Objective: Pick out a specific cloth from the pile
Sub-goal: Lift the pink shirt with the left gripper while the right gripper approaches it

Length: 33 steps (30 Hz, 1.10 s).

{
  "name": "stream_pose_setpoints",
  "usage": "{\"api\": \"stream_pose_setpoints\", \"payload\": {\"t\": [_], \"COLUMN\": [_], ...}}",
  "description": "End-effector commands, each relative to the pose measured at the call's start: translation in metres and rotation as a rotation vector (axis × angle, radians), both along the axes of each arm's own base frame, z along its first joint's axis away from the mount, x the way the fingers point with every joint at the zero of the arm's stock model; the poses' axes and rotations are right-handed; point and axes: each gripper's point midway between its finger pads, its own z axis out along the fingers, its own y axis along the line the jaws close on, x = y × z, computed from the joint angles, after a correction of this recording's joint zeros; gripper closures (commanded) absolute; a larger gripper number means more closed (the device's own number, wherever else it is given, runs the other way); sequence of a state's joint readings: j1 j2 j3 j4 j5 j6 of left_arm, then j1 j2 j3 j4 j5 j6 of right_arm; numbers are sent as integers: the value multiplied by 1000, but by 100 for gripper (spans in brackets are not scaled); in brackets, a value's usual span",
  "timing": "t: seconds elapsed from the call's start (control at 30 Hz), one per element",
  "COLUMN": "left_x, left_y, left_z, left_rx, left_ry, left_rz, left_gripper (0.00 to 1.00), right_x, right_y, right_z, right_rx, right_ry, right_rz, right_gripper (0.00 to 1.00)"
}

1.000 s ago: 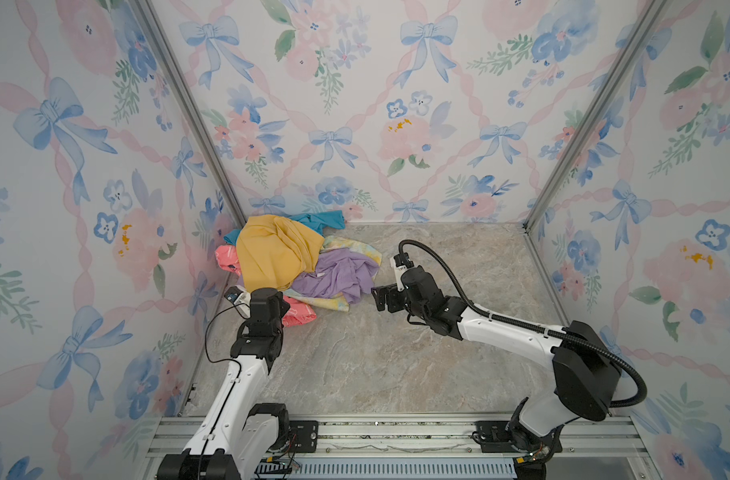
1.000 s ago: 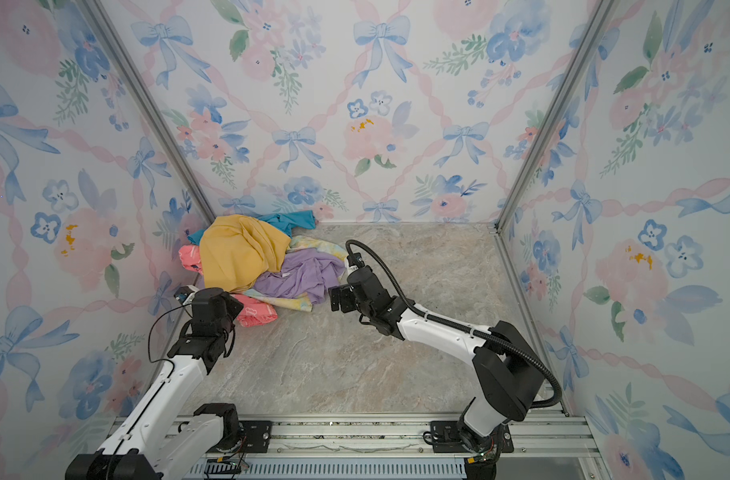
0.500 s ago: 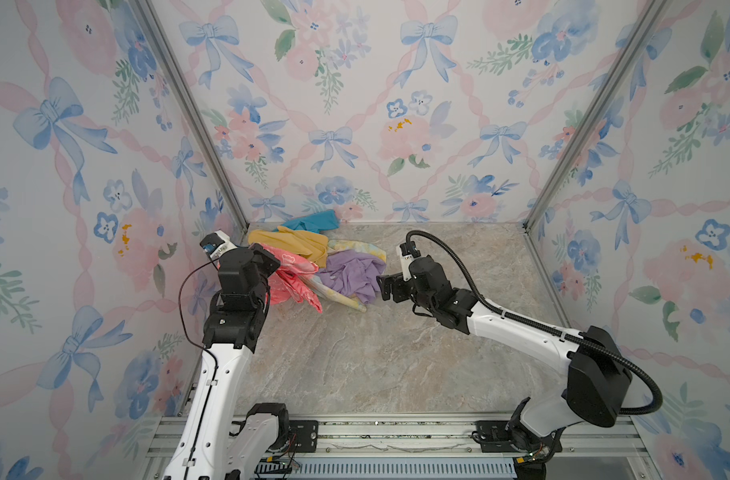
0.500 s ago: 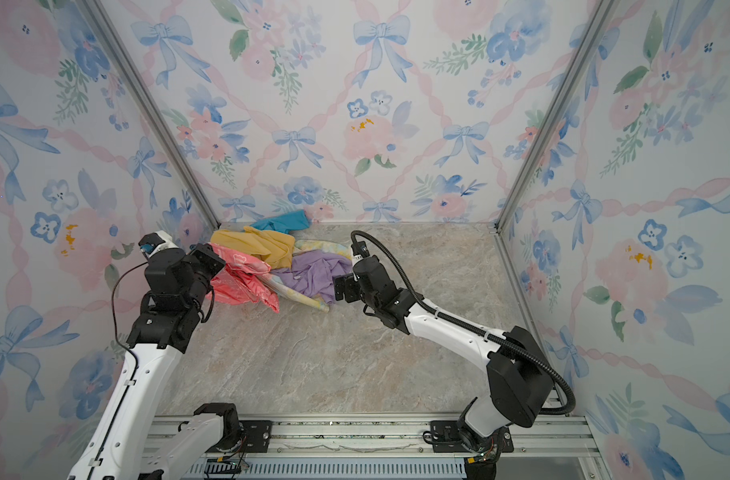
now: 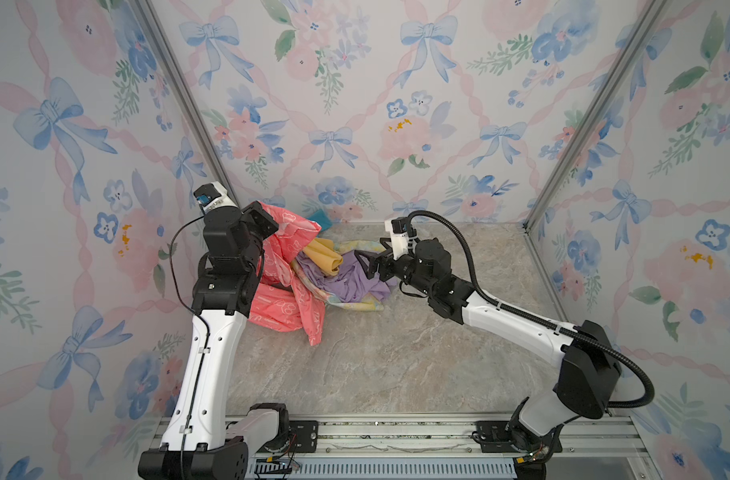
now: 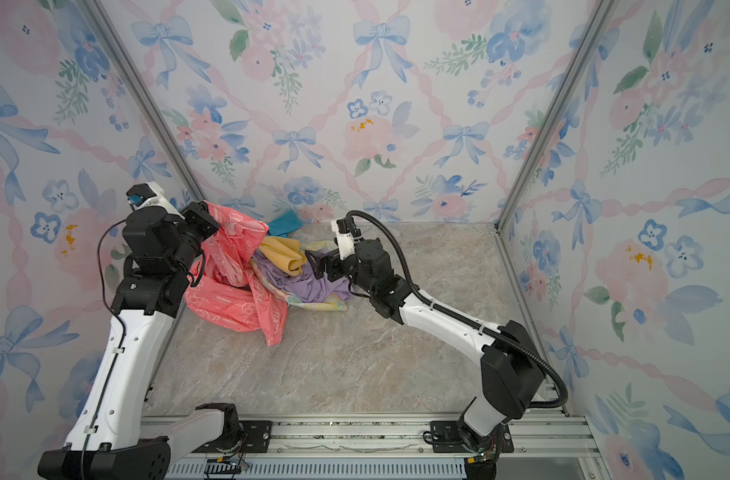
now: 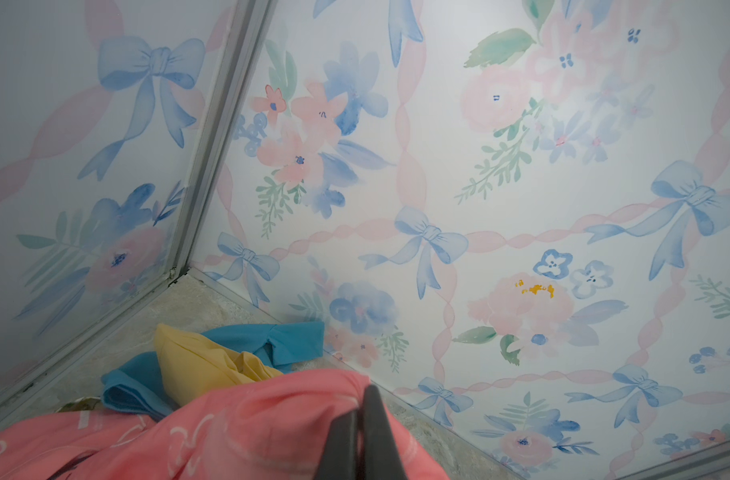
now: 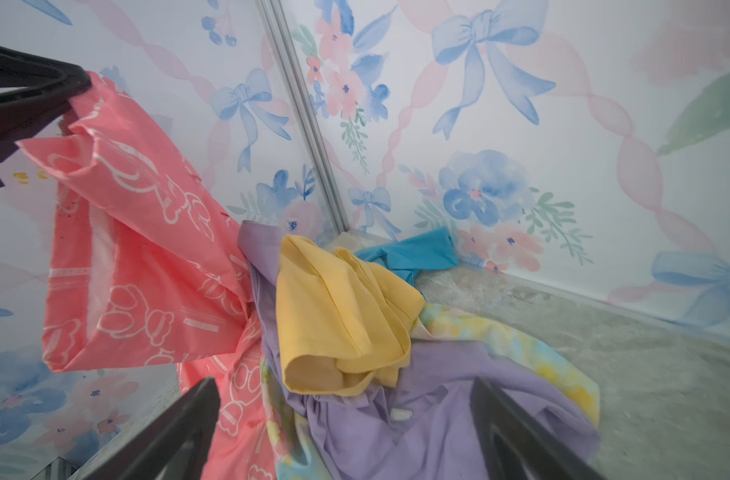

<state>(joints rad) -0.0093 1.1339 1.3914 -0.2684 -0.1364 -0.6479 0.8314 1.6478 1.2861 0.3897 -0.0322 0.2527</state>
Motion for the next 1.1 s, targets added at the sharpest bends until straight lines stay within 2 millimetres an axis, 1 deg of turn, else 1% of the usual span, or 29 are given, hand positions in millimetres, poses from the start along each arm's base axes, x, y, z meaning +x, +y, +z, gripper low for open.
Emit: {"api": "stream_pose_setpoints", "payload": {"t": [0.0,0.07,0.17,0.27,0.3,0.43,0.57,0.8,0.97,1.07], "left_x": [-8,-6,-2,-1,-1,1,5,16,25,28], "left_y": [-2,-3,-5,-5,-6,-7,-7,-5,-6,-7], "left_z": [39,31,22,18,18,18,14,7,1,-2], "left_rx": [46,54,59,57,56,54,50,54,49,44], "left_ry": [-139,-121,-101,-91,-92,-90,-80,-56,-38,-32], "left_rz": [-16,-24,-40,-42,-44,-50,-50,-42,-45,-51], "left_gripper": [100,100,100,100,100,100,100,100,100,100], "right_x": [-22,-22,-24,-16,-13,-7,-2,-11,-21,-22], "right_y": [53,73,96,113,116,132,149,174,190,200], "right_z": [26,24,12,3,0,-1,-13,-29,-34,-37], "right_rx": [64,76,90,110,126,193,217,190,168,165], "right_ry": [-158,-172,-225,-284,-284,-316,-305,-301,-309,-302], "right_rz": [144,187,228,211,211,218,237,284,322,327], "right_gripper": [3,3,3,3,3,3,3,3,3,3]}}
